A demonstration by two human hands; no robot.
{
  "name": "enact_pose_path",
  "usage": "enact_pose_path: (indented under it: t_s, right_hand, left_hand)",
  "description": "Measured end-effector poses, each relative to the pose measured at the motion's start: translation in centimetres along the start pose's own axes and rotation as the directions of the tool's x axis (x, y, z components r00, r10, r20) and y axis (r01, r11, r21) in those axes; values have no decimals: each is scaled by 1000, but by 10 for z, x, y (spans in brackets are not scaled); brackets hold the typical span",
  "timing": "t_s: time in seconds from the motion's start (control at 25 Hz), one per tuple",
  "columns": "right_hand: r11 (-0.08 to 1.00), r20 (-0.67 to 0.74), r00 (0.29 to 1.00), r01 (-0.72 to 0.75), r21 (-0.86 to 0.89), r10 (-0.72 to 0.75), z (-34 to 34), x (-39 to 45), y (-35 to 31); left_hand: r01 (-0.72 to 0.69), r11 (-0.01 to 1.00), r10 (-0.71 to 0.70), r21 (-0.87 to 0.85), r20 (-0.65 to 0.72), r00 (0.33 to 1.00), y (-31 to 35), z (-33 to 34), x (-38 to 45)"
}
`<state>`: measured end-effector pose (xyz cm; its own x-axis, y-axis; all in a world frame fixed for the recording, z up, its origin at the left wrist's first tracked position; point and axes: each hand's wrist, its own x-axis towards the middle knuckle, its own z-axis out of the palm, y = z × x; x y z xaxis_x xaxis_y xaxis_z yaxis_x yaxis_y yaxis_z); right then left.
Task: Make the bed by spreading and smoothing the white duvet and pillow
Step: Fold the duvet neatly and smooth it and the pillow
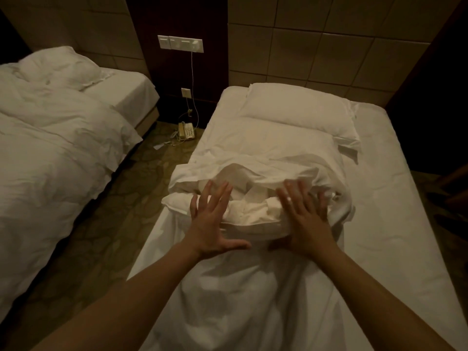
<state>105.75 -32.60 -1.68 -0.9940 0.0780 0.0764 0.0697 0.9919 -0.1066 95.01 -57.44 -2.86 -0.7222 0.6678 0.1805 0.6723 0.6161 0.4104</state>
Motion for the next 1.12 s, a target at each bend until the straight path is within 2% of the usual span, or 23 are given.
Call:
enact_pose_path:
  t_s: [0.16, 0.36, 0.52, 0.68, 0.76, 0.88, 1.0, 1.12]
  right_hand:
    - [987, 1, 988, -155, 32, 155, -24, 20, 1]
    - [994, 64, 992, -108, 35, 105, -41, -8, -49]
    - [990, 31, 993, -113, 80, 111, -60, -34, -108]
    - [951, 17, 968, -249, 181, 250, -71, -49, -189]
    - [913, -7, 939, -334, 233, 345, -74, -53, -242]
    - [827, -21, 880, -437, 353, 474, -80, -57, -325]
    - [696, -9, 778, -557, 453, 629, -86, -59, -415]
    - [549, 54, 655, -672, 497, 754, -77, -67, -466]
  left_hand:
    - [155, 987, -155, -29, 13, 988, 1, -20, -13]
    - [242, 970, -242, 12, 35, 970, -14, -67, -49]
    - [205, 979, -204, -10, 52, 978, -18, -91, -71]
    - [128, 990, -124, -63, 62, 990, -46, -134, -111]
    - [103, 992, -97, -75, 87, 992, -80, -166, -140]
    - [143, 982, -125, -125, 139, 982, -130, -211, -175]
    - [121, 973, -76, -197, 221, 972, -169, -258, -212]
    - [133, 967, -66, -217, 293, 954, -207, -290, -241]
